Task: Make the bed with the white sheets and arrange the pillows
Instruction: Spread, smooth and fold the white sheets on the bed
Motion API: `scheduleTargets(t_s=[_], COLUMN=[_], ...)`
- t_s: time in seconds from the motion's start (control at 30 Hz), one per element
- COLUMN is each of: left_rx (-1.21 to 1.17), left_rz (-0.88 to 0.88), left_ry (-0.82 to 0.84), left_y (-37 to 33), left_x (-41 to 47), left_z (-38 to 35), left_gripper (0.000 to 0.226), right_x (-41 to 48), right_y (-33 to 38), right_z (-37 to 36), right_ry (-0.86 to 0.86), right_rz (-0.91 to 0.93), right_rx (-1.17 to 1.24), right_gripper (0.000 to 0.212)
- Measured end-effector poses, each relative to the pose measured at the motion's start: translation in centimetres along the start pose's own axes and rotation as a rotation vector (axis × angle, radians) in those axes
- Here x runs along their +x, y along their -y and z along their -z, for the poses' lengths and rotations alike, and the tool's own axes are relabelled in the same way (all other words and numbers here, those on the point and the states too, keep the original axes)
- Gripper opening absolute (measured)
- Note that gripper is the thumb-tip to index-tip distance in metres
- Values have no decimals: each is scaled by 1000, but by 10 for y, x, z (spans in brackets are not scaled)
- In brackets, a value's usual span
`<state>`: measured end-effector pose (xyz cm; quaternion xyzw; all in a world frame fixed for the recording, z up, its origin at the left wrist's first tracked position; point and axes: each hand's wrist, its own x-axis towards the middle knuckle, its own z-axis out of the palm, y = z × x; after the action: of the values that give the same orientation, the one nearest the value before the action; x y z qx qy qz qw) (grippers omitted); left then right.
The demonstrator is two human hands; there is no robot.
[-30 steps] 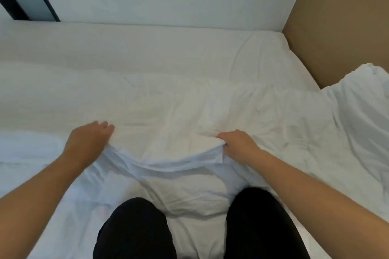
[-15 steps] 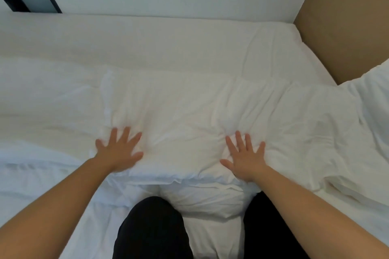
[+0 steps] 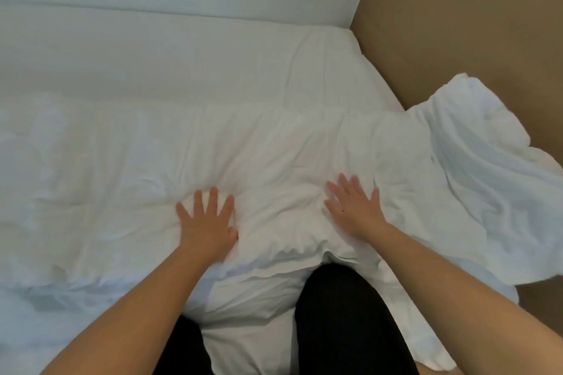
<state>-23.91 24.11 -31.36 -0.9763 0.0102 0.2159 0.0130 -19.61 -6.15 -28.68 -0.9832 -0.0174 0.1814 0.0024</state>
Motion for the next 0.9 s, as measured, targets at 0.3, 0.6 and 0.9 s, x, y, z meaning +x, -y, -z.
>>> scheduleTargets(t_s=[0.3, 0.6, 0.9], left_rx=[-47, -205, -89], left_rz=[-446, -457, -505], left_ry=[-133, -59, 76], left_y=[-111, -175, -221], left_x=[6, 27, 25], left_z=[21, 42, 40], left_gripper=[85, 63, 63], right_x=[-37, -123, -112], right_y=[-90, -220, -259], right_z=[3, 2, 6], right_ry=[-68, -802, -747], right_rz=[-149, -944, -1145], right_rx=[497, 961, 1595], right_gripper=[53, 34, 126])
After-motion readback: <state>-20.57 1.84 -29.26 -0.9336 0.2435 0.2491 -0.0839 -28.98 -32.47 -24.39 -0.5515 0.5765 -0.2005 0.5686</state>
